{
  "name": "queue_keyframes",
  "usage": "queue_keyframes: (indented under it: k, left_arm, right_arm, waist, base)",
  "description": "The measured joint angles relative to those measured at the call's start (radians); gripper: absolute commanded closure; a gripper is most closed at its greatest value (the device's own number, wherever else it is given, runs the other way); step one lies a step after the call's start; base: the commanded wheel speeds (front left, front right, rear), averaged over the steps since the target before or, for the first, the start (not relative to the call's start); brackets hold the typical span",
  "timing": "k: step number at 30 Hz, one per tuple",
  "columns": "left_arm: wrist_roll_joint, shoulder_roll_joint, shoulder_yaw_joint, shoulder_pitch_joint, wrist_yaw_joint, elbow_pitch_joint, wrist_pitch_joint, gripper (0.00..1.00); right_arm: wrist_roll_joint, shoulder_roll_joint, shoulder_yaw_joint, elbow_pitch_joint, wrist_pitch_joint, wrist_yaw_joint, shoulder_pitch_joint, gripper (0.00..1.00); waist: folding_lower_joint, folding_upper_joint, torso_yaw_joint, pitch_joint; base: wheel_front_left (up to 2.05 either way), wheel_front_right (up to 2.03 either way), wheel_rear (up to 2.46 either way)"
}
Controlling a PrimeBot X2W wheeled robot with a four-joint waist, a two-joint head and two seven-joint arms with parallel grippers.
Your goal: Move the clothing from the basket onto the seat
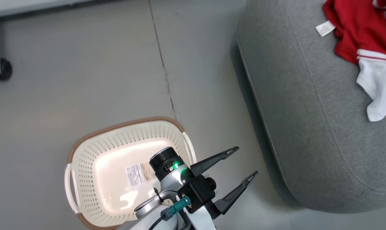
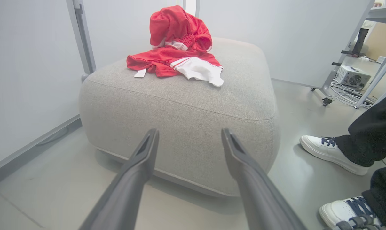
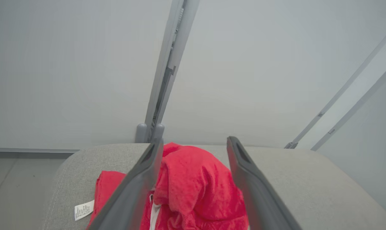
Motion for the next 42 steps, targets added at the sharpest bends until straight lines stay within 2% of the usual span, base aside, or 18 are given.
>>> queue_keyframes:
  k: [4, 7, 11, 14, 18, 22, 28, 32, 42]
  left_arm:
    - [0.000, -0.021, 0.042, 0.033, 0.000, -0.007, 0.000, 0.00]
    - [0.000, -0.026, 0.072, 0.061, 0.000, -0.012, 0.000, 0.00]
    - [0.001, -0.033, 0.087, 0.079, 0.000, -0.018, 0.000, 0.00]
    - [0.005, -0.048, 0.107, 0.100, 0.000, -0.027, 0.000, 0.00]
    - [0.005, -0.054, 0.136, 0.130, 0.000, -0.035, 0.000, 0.00]
    - [0.008, -0.062, 0.156, 0.161, 0.000, -0.039, 0.000, 0.00]
    - [-0.001, -0.077, 0.206, 0.214, 0.000, -0.044, 0.000, 0.00]
    - [0.000, -0.081, 0.241, 0.238, 0.000, -0.043, 0.000, 0.00]
    - [-0.007, -0.085, 0.284, 0.284, -0.001, -0.024, 0.000, 0.00]
  right_arm:
    - [0.003, -0.021, 0.000, -0.109, 0.000, 0.000, 0.051, 0.00]
    - [0.067, -0.008, -0.017, -0.187, 0.000, 0.000, 0.104, 0.00]
    - [0.080, -0.009, -0.013, -0.274, 0.000, 0.000, 0.170, 0.00]
    - [0.082, -0.007, -0.058, -0.389, 0.000, 0.000, 0.270, 0.00]
    - [0.105, 0.048, -0.114, -0.530, 0.000, 0.000, 0.403, 0.00]
    - [0.078, 0.079, -0.156, -0.678, 0.000, 0.000, 0.551, 0.00]
    - [0.028, 0.199, -0.224, -0.876, 0.000, 0.000, 0.757, 0.00]
    - [0.043, 0.278, -0.215, -0.909, 0.000, 0.000, 0.868, 0.00]
    - [0.011, 0.383, -0.212, -0.900, 0.000, 0.000, 0.996, 0.00]
  waist:
    - [0.0000, 0.0000, 0.003, -0.071]
    - [0.0000, 0.0000, 0.006, -0.119]
    - [0.0000, 0.0000, 0.010, -0.161]
    - [0.0000, 0.0000, 0.016, -0.211]
    - [0.0000, 0.0000, 0.023, -0.254]
    - [-0.0001, 0.0000, 0.030, -0.289]
    - [0.0000, 0.0000, 0.042, -0.326]
    - [0.0000, 0.0000, 0.052, -0.336]
    - [0.0000, 0.0000, 0.091, -0.352]
  base:
    - [0.00, 0.00, 0.00]
    - [0.00, 0.00, 0.00]
    - [0.00, 0.00, 0.00]
    - [0.00, 0.00, 0.00]
    - [0.00, 0.00, 0.00]
    - [0.00, 0.00, 0.00]
    - [0.00, 0.00, 0.00]
    - [0.00, 0.00, 0.00]
    - [0.00, 0.00, 0.00]
